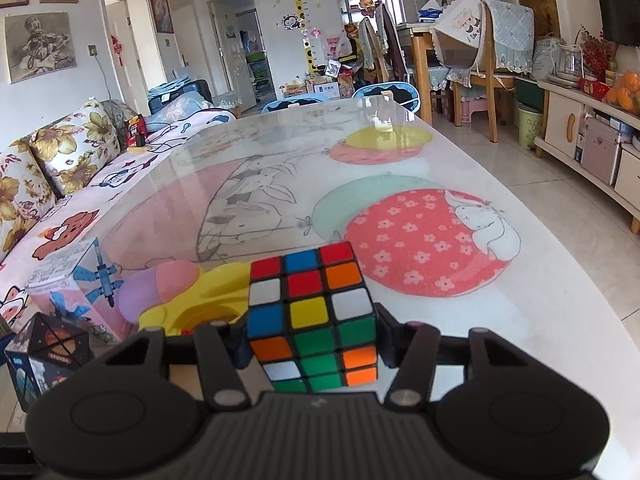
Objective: Organize rigid objects
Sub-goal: 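Grasp the Rubik's cube with the right tool while the left tool grasps the EARTH cube, then carry the Rubik's cube and EARTH cube into the cardboard box and release both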
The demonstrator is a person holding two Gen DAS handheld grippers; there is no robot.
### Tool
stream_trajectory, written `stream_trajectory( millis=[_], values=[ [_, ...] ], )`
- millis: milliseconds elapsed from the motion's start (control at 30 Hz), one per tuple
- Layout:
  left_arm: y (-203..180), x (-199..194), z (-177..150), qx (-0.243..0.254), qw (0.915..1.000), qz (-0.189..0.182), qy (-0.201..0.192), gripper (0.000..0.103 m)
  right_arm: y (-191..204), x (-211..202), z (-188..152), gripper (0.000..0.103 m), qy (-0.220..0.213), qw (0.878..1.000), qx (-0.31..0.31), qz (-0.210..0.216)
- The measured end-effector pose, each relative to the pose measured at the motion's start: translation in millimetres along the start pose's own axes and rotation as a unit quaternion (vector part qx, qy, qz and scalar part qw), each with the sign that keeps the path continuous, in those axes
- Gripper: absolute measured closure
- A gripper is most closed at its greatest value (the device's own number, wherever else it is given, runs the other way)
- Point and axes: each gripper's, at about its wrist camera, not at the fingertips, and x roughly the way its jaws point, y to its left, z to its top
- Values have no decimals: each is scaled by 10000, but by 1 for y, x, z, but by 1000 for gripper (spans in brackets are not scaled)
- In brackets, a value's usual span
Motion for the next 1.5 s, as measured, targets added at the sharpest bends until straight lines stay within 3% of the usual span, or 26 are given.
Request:
stream_trajectory(
  millis=[33, 333, 967, 1500],
  values=[
    [-1, 1, 0, 34, 10000, -12, 38, 19, -1, 0, 0, 47, -1, 10000, 13, 11],
    [0, -5, -4, 162, 9998, 94, -11, 24, 2, -2, -1, 49, -29, 9999, -119, 105],
    [15, -36, -20, -247, 9992, 141, 264, 26, 23, -29, -22, 49, -92, 9973, -680, 248],
    [31, -49, -28, -595, 9975, 43, 389, 27, 49, -62, -47, 49, -465, 9948, -911, -43]
  ],
)
